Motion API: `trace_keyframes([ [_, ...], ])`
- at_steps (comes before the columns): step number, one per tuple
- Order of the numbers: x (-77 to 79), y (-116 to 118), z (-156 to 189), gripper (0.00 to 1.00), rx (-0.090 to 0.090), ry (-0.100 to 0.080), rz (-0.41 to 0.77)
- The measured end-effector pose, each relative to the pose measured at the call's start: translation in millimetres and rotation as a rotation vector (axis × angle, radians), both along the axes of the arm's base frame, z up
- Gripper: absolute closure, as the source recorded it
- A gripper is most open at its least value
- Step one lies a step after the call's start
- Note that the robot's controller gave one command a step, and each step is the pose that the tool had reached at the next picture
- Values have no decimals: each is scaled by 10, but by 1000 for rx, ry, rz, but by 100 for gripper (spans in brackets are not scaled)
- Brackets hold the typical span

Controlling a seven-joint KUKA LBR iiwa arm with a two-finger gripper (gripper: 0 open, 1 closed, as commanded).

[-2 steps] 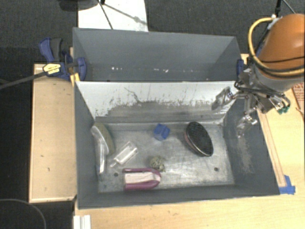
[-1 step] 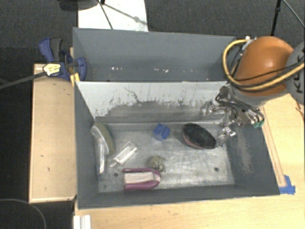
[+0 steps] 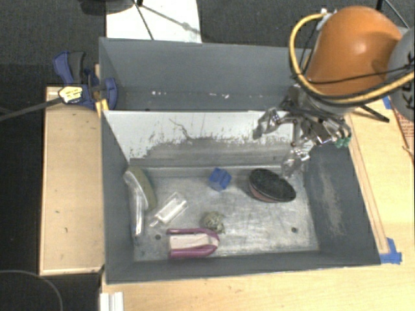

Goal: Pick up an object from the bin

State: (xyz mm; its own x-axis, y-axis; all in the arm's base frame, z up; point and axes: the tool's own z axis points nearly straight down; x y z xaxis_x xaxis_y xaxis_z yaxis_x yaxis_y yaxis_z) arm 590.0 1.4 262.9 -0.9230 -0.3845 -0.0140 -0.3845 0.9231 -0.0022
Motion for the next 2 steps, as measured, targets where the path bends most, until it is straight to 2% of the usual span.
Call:
trace_keyframes([
  [1,-184,131,-1784,0,-2,19,-34],
  [2,4,-512,-1695,0,-6,7,45],
])
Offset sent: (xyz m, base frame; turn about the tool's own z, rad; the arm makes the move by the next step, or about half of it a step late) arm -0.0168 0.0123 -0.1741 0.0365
